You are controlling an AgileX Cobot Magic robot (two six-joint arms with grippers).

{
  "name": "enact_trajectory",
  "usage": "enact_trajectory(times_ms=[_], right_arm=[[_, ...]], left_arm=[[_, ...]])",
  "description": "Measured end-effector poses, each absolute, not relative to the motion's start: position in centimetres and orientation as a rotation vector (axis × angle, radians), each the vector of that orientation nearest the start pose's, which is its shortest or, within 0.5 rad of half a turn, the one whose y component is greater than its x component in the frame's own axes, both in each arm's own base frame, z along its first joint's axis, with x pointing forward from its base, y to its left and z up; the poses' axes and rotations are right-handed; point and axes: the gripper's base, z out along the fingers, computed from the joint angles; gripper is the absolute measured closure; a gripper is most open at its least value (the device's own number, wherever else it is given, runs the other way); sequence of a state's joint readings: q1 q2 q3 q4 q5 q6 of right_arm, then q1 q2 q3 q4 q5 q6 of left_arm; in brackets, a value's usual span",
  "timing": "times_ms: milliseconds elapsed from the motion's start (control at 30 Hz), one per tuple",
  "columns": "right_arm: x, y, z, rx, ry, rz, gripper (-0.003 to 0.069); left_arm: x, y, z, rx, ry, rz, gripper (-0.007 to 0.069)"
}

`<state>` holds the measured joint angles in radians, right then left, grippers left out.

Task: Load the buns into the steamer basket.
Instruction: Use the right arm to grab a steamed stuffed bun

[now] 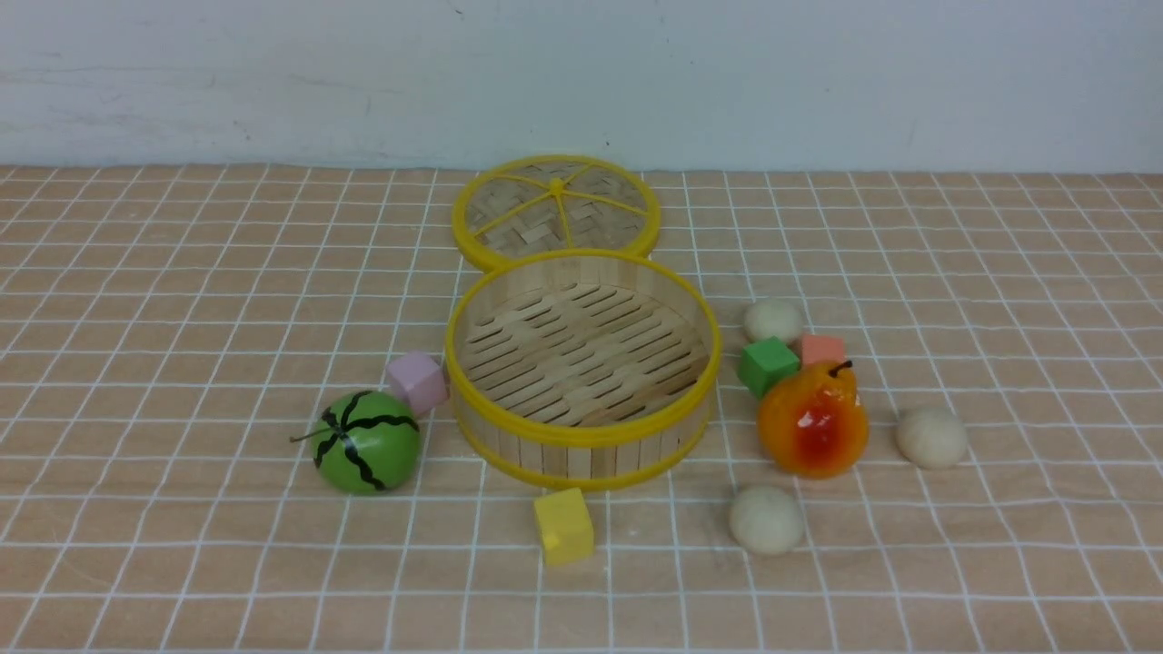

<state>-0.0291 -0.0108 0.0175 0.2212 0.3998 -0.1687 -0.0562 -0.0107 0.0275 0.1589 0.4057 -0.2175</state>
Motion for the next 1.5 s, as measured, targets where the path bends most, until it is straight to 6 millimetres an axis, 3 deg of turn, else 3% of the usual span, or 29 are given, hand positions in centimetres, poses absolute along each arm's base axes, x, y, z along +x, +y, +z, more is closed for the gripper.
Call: enact_trajectory(times_ms=[400, 667, 967, 1067, 1100, 1133, 1233, 1333, 1500], right_arm=[[5.4, 0.4, 17.5, 0.000, 1.829, 0.055, 0.0524], [5.7, 0.0, 19.8, 0.053, 1.568, 0.031, 0.0517], [5.1, -0.8, 23.2, 0.249, 1.257, 0.149, 0.0508], [4.1, -0.7, 27.0, 0.242, 1.170, 0.180, 0.0503], [4.1, -0.7, 27.2, 0.240, 1.169, 0.181, 0.0502], [3.8, -0.6, 29.2, 0.229, 1.154, 0.191, 0.0501], [3.9, -0.2, 32.8, 0.185, 1.201, 0.195, 0.0498], [5.4, 0.3, 36.0, 0.121, 1.351, 0.180, 0.0493], [9.2, 0.7, 36.4, 0.003, 1.744, 0.114, 0.0489]], left_arm=[[5.2, 0.3, 16.9, -0.057, 1.900, -0.027, 0.0387], [5.2, 0.3, 16.9, -0.057, 1.900, -0.027, 0.0387], [5.2, 0.3, 16.9, -0.057, 1.900, -0.027, 0.0387], [5.2, 0.3, 16.9, -0.057, 1.900, -0.027, 0.0387], [5.2, 0.3, 16.9, -0.057, 1.900, -0.027, 0.0387], [5.2, 0.3, 16.9, -0.057, 1.900, -0.027, 0.0387], [5.2, 0.3, 16.9, -0.057, 1.900, -0.027, 0.0387], [5.2, 0.3, 16.9, -0.057, 1.900, -0.027, 0.0386], [5.2, 0.3, 16.9, -0.057, 1.900, -0.027, 0.0386]])
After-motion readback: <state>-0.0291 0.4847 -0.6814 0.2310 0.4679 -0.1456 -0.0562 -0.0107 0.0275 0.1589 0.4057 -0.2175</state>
